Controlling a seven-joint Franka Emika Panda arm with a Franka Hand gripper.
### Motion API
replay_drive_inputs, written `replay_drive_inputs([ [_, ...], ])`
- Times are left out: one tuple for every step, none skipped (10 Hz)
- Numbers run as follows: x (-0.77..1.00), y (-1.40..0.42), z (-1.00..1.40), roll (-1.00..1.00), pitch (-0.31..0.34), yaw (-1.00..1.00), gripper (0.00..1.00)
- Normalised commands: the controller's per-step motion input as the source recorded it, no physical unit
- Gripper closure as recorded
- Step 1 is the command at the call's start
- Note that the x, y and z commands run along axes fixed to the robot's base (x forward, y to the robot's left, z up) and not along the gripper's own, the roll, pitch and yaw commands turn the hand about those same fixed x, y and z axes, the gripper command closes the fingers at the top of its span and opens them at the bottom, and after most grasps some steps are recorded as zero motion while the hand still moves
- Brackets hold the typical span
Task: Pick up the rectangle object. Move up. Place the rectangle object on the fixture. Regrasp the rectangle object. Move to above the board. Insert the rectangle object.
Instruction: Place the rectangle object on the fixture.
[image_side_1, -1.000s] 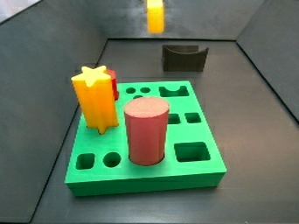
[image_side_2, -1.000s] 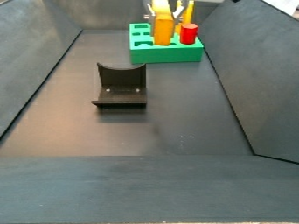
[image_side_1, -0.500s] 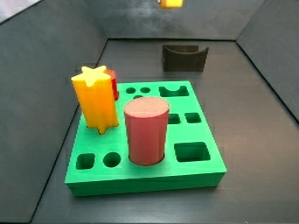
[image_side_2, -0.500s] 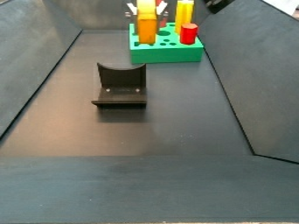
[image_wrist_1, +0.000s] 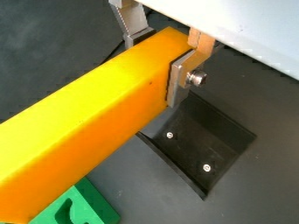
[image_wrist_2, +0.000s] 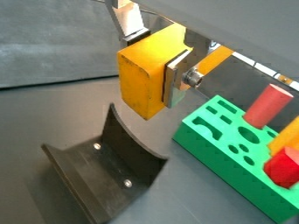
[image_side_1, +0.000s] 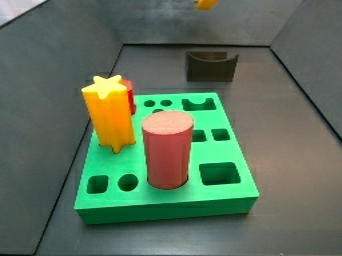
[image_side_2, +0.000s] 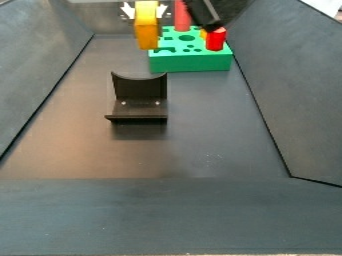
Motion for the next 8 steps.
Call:
replay_drive_inputs([
  [0.3, 0.03, 0.0, -0.15, 0.052, -0.07, 1.0],
  [0.2, 0.03, 0.0, -0.14, 0.057, -0.06, 1.0],
  [0.11, 0.06, -1.0, -1.0, 0.011, -0.11, 1.0],
  [0.1, 0.06, -1.0, -1.0, 0.004, -0.11, 1.0],
  [0.11, 0.07, -1.0, -1.0, 0.015, -0.13, 1.0],
  [0.12, 0.07, -1.0, -1.0, 0.027, -0.13, 1.0],
  [0.13, 0.08, -1.0, -1.0, 0.043, -0.13, 1.0],
  [0.14, 0.09, -1.0, -0.9, 0.042, -0.13, 1.0],
])
